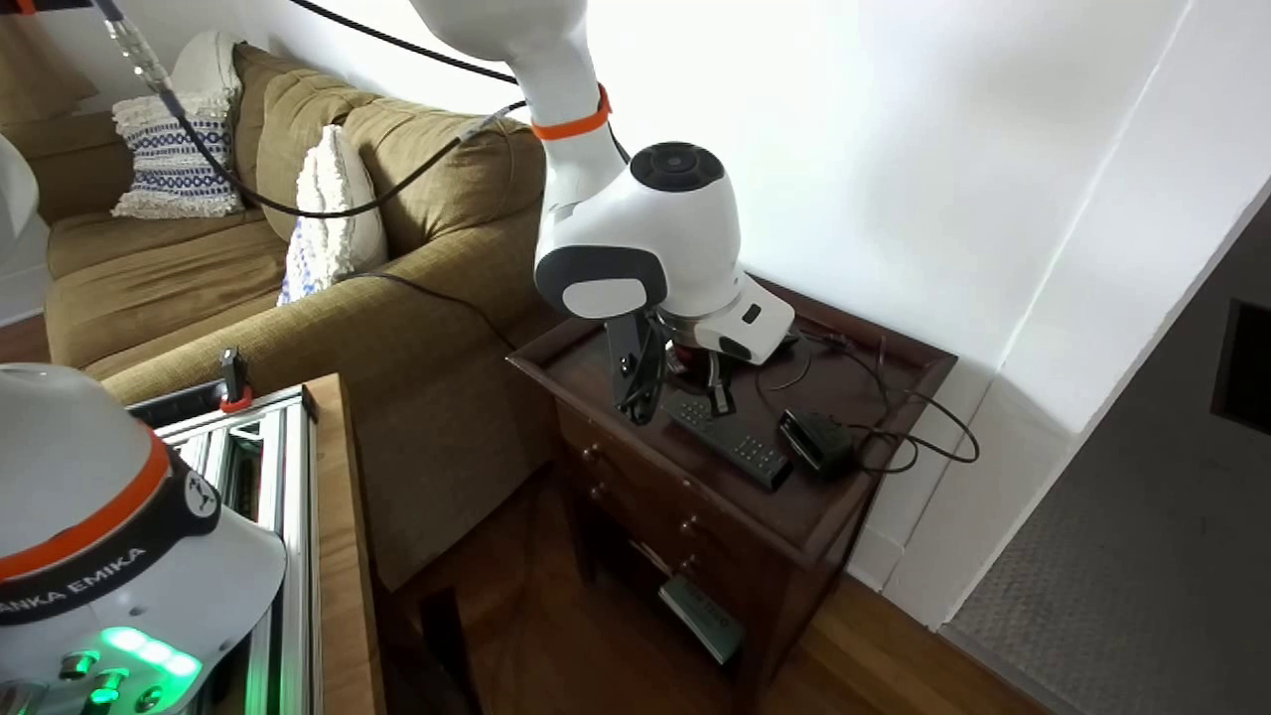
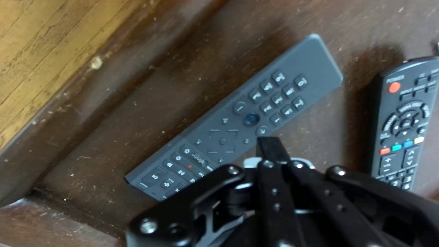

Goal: Press a button on the grey remote control.

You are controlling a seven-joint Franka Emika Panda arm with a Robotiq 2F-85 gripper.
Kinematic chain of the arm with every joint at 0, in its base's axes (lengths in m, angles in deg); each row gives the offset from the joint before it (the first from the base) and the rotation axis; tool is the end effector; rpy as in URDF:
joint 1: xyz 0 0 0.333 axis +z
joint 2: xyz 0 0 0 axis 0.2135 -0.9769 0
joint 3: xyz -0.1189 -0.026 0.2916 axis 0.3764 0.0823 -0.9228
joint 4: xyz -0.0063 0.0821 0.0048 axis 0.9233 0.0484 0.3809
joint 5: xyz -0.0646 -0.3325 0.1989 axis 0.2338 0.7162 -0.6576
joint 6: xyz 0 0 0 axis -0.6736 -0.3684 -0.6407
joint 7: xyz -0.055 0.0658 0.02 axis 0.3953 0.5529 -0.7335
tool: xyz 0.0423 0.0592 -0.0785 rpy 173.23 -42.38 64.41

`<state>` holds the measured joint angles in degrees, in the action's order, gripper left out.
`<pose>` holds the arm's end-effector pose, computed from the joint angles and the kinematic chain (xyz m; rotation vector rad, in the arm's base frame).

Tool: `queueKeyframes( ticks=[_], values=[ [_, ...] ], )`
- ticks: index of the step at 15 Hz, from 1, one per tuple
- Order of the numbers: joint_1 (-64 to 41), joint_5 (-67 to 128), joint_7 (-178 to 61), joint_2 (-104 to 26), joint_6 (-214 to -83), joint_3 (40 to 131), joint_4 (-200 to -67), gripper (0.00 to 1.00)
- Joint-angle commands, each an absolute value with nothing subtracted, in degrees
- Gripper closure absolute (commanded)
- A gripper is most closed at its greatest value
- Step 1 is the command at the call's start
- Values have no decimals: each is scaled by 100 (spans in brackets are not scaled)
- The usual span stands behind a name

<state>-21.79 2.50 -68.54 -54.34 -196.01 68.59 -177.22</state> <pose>0.5036 -0.0017 0.1193 -2.9324 0.5038 -0.3496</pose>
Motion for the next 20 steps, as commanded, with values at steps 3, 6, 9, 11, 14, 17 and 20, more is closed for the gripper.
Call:
queueKeyframes(
  ticks=[3,6,9,11,14,17,20],
  values=[
    [-2258,251,-6882,-5632,-19688,6793,-17597,100],
    [-2297,240,-6891,-5691,-19749,6725,-17572,100],
    [-2315,241,-6900,-5732,-19778,6682,-17554,100],
    [-2302,251,-6906,-5759,-19809,6684,-17537,100],
    [-2270,266,-6907,-5804,-19876,6732,-17526,100],
    [-2250,279,-6911,-5843,-19938,6755,-17531,100],
    [-2268,285,-6918,-5883,-20004,6737,-17530,100]
  ],
)
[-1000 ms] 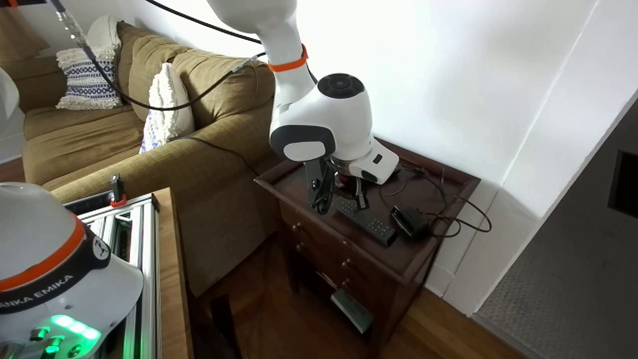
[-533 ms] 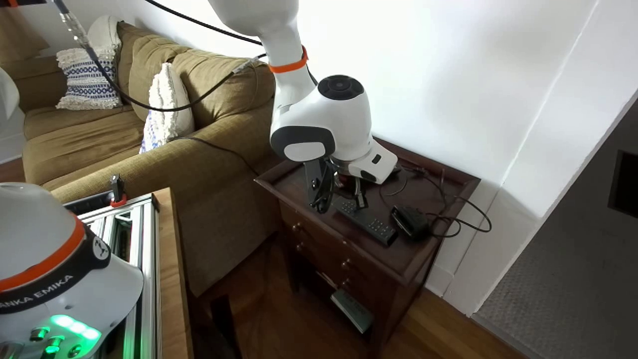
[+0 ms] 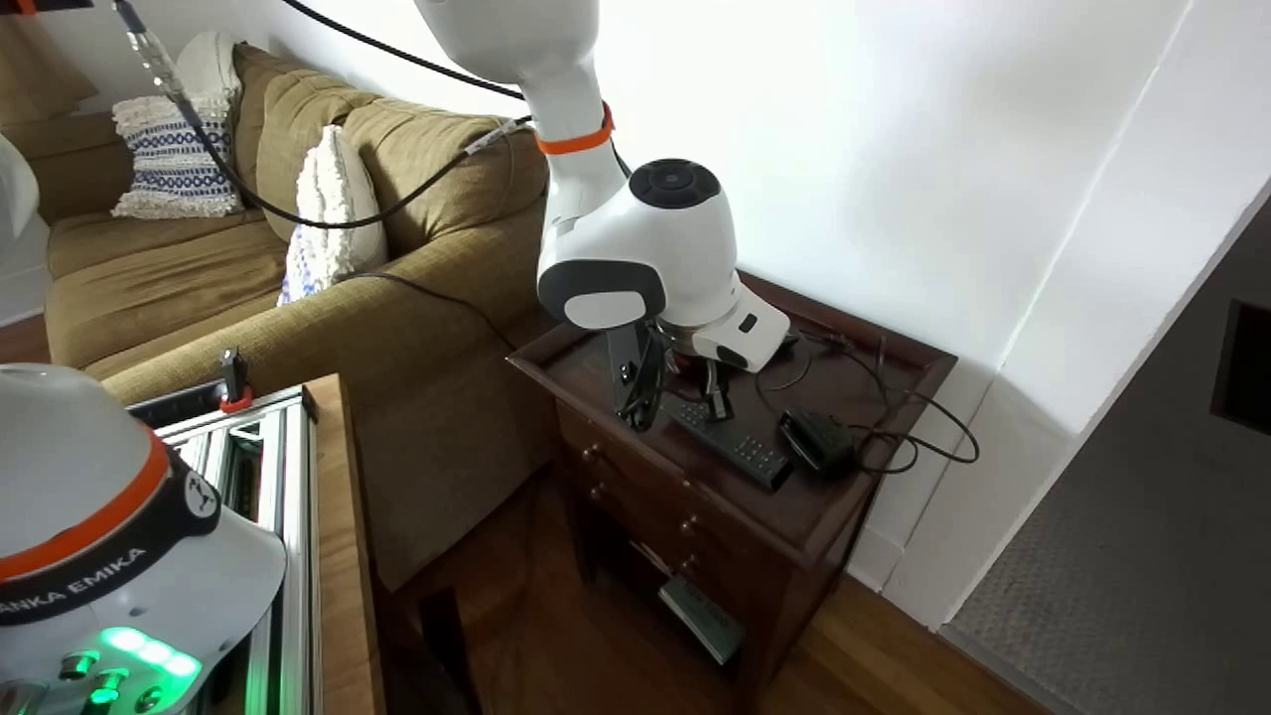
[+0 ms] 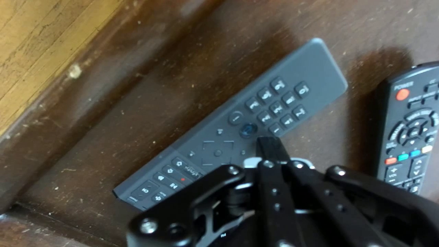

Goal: Press a button on the grey remote control.

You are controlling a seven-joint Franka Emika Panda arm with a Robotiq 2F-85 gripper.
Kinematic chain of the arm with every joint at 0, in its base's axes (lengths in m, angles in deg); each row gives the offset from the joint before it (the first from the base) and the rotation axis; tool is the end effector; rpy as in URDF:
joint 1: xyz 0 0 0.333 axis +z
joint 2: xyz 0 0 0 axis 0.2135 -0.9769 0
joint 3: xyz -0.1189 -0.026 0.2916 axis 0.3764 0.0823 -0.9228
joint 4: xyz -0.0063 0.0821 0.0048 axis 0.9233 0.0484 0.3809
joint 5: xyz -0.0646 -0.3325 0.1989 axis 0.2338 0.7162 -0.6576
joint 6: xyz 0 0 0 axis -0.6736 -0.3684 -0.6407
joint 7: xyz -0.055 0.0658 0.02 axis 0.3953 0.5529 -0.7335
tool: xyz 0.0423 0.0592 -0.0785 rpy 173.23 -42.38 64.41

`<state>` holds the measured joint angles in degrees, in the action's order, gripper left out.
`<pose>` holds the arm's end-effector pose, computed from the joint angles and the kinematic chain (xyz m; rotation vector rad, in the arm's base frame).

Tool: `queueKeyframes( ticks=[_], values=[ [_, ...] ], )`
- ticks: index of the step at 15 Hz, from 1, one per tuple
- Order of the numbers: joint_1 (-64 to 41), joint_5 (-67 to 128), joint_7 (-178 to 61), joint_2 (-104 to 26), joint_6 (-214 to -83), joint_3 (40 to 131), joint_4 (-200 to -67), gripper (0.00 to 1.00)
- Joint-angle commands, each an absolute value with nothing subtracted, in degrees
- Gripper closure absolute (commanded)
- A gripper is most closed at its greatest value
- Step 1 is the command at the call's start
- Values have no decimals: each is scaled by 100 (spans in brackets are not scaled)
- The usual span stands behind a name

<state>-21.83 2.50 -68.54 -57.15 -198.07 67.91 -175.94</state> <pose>0.5056 0.0037 0.1051 -2.9291 0.5040 -0.3596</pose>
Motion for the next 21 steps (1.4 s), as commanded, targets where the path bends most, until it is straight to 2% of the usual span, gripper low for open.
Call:
queueKeyframes(
  ticks=[1,11,17,21],
  values=[
    [-2266,288,-6918,-5894,-20014,6741,-17530,100],
    [-2245,321,-6963,-6066,-20153,6843,-17631,100],
    [-2218,291,-6941,-5729,-20065,6753,-17695,100],
    [-2106,1117,-6212,-5393,-19976,6942,-17836,100]
  ],
)
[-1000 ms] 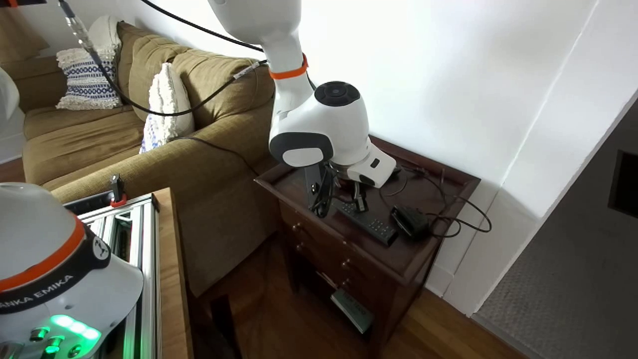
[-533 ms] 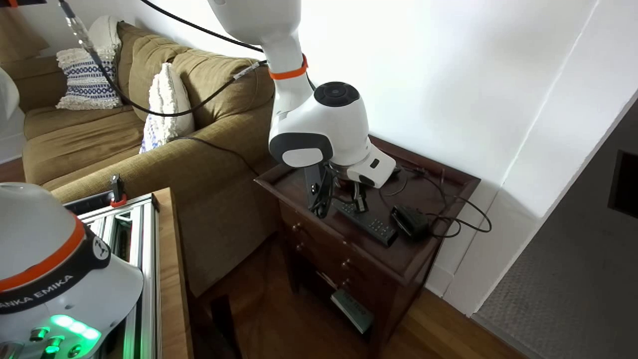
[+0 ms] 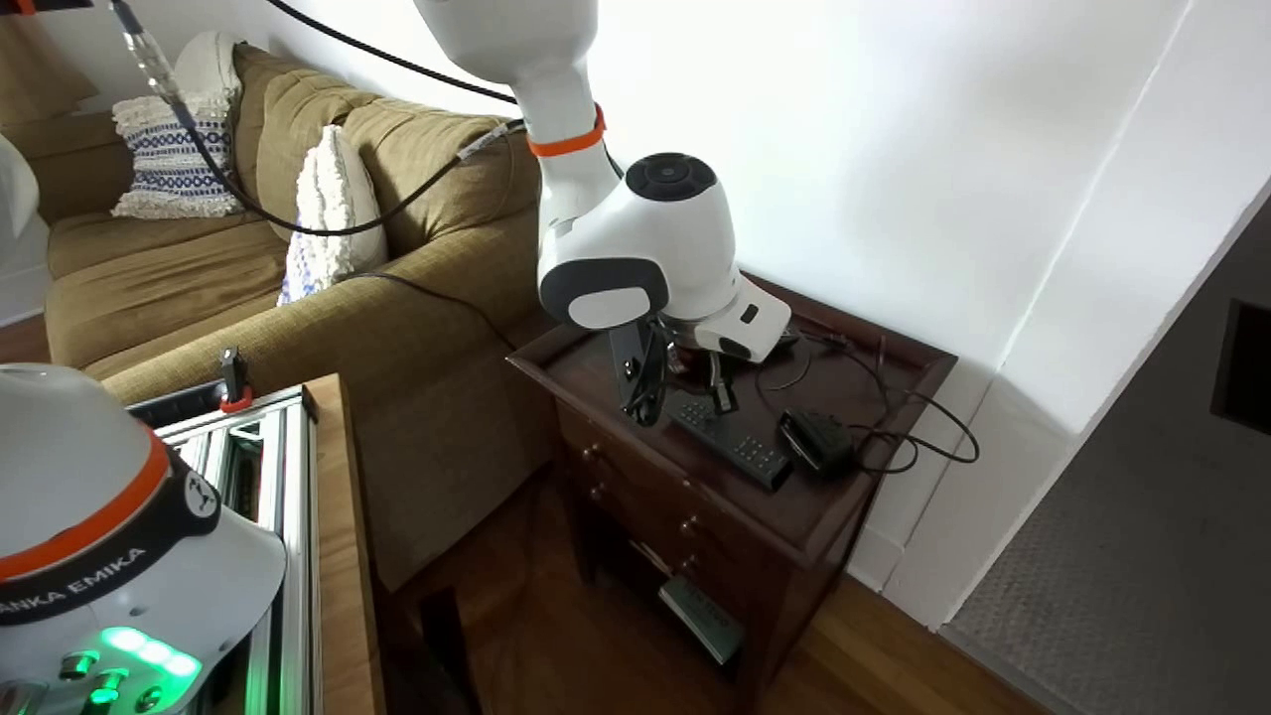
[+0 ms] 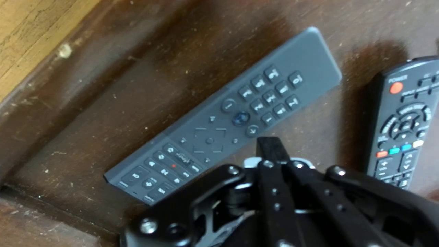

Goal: Press a button on the grey remote control.

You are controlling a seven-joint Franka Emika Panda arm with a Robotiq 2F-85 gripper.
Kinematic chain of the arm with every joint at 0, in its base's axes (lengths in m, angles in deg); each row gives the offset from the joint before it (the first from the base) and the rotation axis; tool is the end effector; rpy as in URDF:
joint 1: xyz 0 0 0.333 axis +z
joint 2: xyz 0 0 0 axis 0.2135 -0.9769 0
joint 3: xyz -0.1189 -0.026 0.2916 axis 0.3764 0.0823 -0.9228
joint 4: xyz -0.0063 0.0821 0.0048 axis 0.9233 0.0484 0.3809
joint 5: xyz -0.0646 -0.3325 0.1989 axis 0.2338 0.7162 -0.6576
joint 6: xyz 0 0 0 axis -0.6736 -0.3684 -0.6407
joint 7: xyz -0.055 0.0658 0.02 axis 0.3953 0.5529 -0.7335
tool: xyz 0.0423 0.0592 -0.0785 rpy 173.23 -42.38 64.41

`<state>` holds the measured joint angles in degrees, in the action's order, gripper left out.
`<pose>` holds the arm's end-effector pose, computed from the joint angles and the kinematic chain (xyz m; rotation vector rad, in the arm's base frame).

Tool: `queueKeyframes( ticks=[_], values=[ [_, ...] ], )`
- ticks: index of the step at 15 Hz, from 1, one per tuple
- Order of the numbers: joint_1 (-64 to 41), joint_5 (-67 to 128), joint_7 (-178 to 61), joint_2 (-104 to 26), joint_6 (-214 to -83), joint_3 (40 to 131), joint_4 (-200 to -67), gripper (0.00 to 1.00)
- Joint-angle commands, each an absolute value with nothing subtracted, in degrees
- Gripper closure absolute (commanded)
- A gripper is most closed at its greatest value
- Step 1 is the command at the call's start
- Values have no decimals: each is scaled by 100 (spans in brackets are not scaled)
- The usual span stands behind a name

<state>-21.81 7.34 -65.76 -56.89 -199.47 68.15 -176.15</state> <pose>0.5096 0.0077 0.1104 -2.9377 0.4576 -0.4037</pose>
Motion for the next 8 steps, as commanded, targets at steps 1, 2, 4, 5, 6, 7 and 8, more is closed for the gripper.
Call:
queueKeyframes(
  ticks=[1,2,4,5,6,7,8],
  values=[
    [-2113,1205,-6146,-5315,-19935,6947,-17859,100],
    [-2074,1273,-6077,-5196,-19822,6999,-17905,100],
    [-1670,1341,-5943,-4912,-19685,7459,-18057,100],
    [-1451,1347,-5869,-4731,-19509,7735,-18159,100],
    [-1289,1360,-5805,-4489,-19191,7936,-18299,100],
    [-1075,1426,-5744,-4330,-18969,8195,-18368,100],
    [-882,1533,-5657,-4104,-18669,8424,-18467,94]
  ],
)
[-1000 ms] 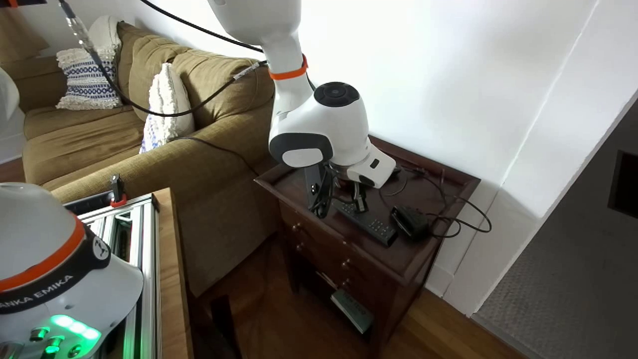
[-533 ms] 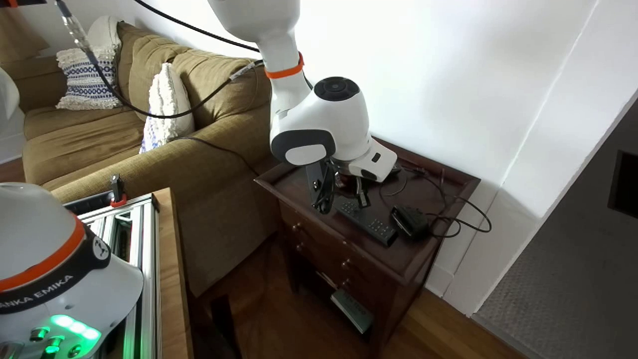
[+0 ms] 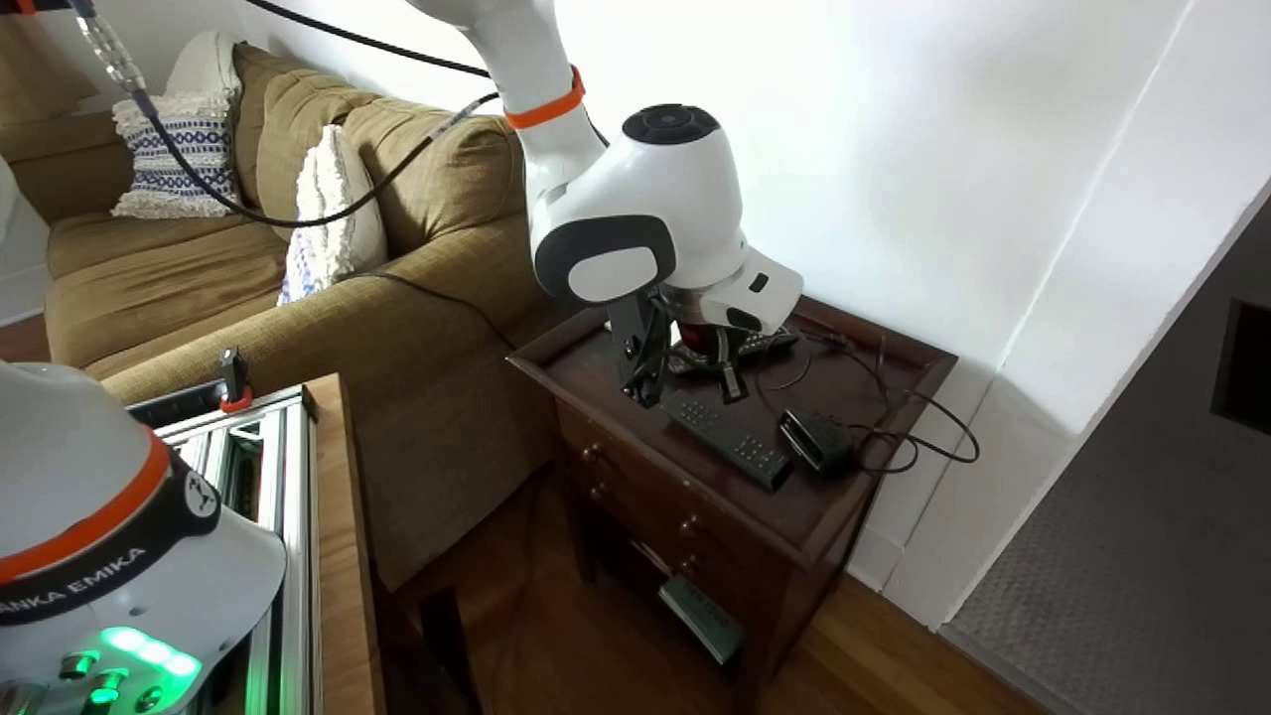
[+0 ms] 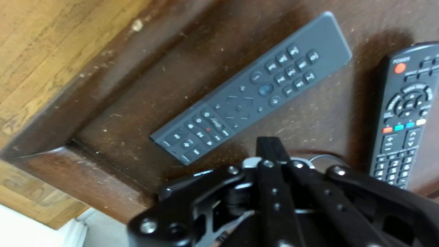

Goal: Press a button on the grey remote control.

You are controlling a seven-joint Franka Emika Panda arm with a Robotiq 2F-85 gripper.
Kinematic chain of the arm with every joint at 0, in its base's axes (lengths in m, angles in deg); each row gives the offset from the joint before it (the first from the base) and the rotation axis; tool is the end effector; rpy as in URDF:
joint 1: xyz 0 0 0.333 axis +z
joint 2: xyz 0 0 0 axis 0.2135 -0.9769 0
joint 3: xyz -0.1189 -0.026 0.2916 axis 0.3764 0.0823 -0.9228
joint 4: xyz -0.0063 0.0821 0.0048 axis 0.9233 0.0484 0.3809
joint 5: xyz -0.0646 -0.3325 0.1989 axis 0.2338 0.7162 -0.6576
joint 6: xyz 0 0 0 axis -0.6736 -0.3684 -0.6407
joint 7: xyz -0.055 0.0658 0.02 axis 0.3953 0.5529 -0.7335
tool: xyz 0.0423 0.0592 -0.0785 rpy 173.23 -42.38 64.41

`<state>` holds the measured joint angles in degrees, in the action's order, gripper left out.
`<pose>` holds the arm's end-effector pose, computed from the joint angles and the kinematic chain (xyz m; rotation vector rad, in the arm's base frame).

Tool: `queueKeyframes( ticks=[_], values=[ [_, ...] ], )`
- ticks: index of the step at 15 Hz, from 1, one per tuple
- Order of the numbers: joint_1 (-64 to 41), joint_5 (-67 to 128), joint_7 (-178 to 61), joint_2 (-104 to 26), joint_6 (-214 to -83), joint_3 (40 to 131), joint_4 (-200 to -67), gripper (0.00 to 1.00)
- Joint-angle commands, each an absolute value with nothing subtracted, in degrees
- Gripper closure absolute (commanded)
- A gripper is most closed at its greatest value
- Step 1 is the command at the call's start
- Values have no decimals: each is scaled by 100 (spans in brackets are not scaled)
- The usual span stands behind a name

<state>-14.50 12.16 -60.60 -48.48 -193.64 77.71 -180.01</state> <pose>0.5026 -0.0087 0.1512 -3.0095 0.4593 -0.3889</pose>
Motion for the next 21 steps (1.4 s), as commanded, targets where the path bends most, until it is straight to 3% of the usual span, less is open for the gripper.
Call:
queueKeyframes(
  ticks=[1,3,7,12,21],
  values=[
    [-773,1678,-5572,-3864,-18338,8565,-18539,72],
    [-590,2044,-5323,-3366,-17797,8776,-18693,69],
    [-468,3320,-4267,-2525,-16949,9016,-18826,41],
    [-839,3817,-3750,-1524,-15807,8508,-18958,3],
    [-1132,3456,-4307,-1002,-15299,8128,-19031,0]
  ],
)
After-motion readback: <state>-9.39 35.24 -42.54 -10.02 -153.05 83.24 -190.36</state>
